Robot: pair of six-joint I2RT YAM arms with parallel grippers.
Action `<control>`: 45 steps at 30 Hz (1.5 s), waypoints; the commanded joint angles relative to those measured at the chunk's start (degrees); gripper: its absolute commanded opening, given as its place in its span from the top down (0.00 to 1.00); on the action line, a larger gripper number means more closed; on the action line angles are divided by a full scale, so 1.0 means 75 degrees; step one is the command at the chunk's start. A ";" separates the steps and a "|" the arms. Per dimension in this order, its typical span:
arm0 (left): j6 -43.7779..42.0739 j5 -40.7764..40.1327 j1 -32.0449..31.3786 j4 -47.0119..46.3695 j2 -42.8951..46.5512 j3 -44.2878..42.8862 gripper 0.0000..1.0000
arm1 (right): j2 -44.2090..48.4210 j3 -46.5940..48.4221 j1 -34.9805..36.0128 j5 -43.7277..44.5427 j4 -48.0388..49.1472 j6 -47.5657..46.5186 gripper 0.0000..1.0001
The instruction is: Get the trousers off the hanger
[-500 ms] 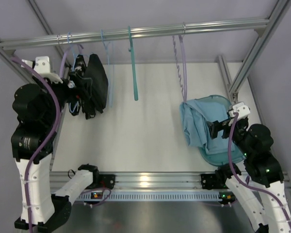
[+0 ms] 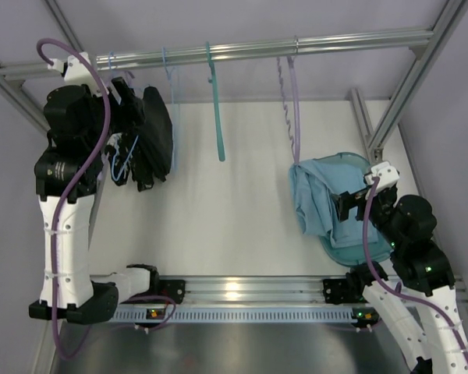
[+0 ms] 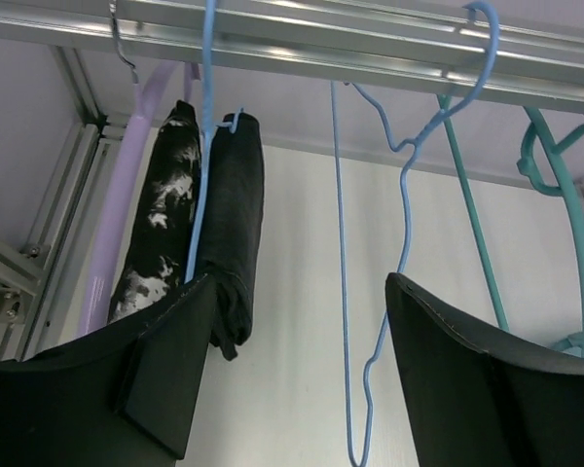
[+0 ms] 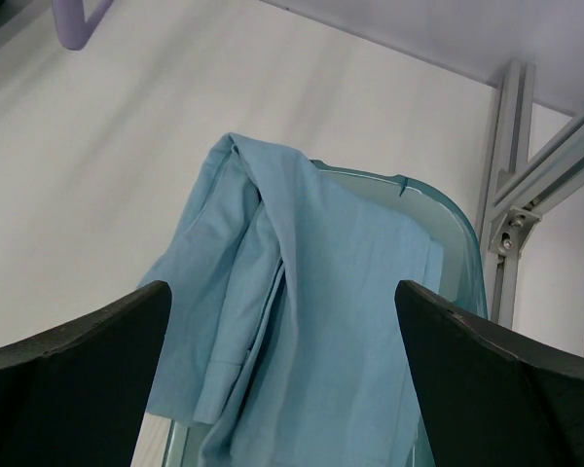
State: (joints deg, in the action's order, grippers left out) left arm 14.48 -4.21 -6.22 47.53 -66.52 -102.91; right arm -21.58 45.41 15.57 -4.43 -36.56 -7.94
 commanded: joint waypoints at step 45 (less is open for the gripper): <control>-0.1439 -0.1033 0.0372 -0.1802 -0.1736 0.0784 0.54 | 0.0100 -0.0007 -0.0108 -0.0031 0.0386 -0.0112 0.01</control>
State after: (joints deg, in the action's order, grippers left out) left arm 4.34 -11.03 -3.77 38.89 -79.02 -97.14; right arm -21.34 45.36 15.57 -4.40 -36.42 -8.38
